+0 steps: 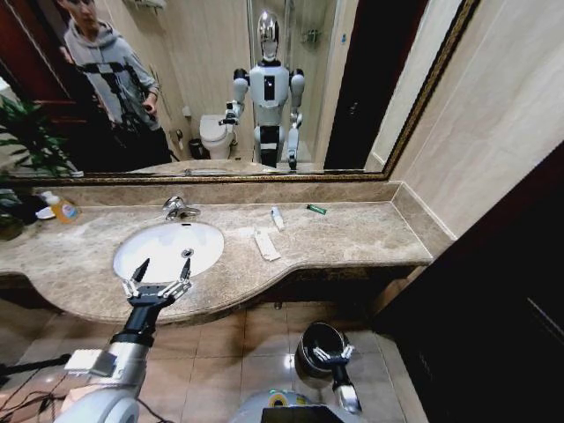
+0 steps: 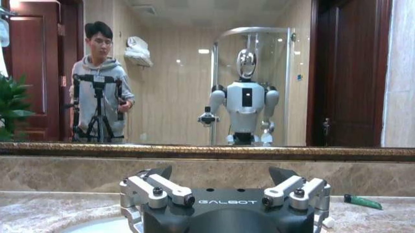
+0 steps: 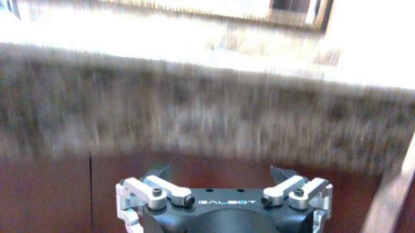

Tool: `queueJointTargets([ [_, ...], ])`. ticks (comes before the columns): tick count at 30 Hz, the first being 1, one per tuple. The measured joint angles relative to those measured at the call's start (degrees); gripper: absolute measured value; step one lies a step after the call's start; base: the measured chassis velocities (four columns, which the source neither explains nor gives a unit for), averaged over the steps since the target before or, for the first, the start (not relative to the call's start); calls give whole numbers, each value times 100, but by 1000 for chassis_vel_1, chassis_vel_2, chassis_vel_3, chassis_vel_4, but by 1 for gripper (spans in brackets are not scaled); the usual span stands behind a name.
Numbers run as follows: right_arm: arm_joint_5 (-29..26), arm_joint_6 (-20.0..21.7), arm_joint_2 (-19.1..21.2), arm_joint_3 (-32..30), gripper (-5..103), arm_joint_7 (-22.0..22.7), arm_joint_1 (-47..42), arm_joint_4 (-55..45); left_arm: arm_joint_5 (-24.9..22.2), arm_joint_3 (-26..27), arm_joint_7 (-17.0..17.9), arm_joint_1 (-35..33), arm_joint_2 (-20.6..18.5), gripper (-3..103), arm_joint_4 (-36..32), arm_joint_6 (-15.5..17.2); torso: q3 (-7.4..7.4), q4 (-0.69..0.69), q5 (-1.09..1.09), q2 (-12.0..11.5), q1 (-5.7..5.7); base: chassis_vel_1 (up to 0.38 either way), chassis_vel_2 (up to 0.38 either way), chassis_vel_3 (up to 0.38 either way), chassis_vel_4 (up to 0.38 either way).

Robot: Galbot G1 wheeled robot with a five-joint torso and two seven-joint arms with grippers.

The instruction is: Pick up the trash from the sink and place it in the trash bin.

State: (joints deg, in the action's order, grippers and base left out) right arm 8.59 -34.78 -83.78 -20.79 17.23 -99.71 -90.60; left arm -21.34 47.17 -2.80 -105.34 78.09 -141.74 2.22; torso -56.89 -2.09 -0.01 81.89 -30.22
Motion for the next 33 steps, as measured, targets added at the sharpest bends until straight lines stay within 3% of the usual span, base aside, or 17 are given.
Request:
queueJointTargets([
  [4, -145, 368, -15, 90, 100, -24, -255, -1140, 0, 0, 0, 0, 0, 100, 0, 0, 0, -2, 1, 0, -1, 0, 0, 0, 0],
  [9, -193, 650, -11, 208, 100, -261, -200, -1737, 0, 0, 0, 0, 0, 100, 0, 0, 0, -1, -5, 0, -1, 0, 0, 0, 0],
  [12, -167, 954, -100, 327, 100, -627, 262, -2024, 0, 0, 0, 0, 0, 100, 0, 0, 0, -1, -12, 0, -1, 0, 0, 0, 0],
  [13, -171, 1226, -194, 390, 100, -771, 565, -2130, 0, 1, 0, 0, 0, 100, 0, 0, -1, -2, -11, -1, -1, 0, 0, 0, 0],
  [14, -171, 1226, -194, 390, 100, -771, 565, -2130, 0, 1, 0, 0, 0, 100, 0, 0, -1, -2, -11, -1, -1, 0, 0, 0, 0],
  [17, -265, 1756, -286, 599, 100, -874, 984, -2340, 0, 0, 0, 0, 0, 100, 0, 0, -1, -3, -1, -2, -2, 0, 0, 0, 0],
  [20, -292, 1893, -271, 708, 100, -906, 1087, -2391, 0, 1, 0, 0, 0, 100, 0, 0, -1, -2, 5, -1, -2, 0, 0, 0, 0],
  [30, -102, 2523, -227, 1386, 100, -1126, 1879, -2299, 0, 0, 0, 0, 0, 100, 0, 0, -1, -3, -7, -1, -2, 0, 0, 0, 0],
  [32, -77, 2551, -182, 1417, 100, -1213, 1998, -2175, 0, 0, 0, 0, 0, 100, 0, 0, -1, -3, -2, -1, -1, 0, 0, 0, 0],
  [33, -76, 2558, -32, 1442, 100, -1417, 2134, -1951, 0, 1, 0, 0, 0, 100, 0, 0, -1, -2, 25, -2, -1, 0, 0, 0, 0],
])
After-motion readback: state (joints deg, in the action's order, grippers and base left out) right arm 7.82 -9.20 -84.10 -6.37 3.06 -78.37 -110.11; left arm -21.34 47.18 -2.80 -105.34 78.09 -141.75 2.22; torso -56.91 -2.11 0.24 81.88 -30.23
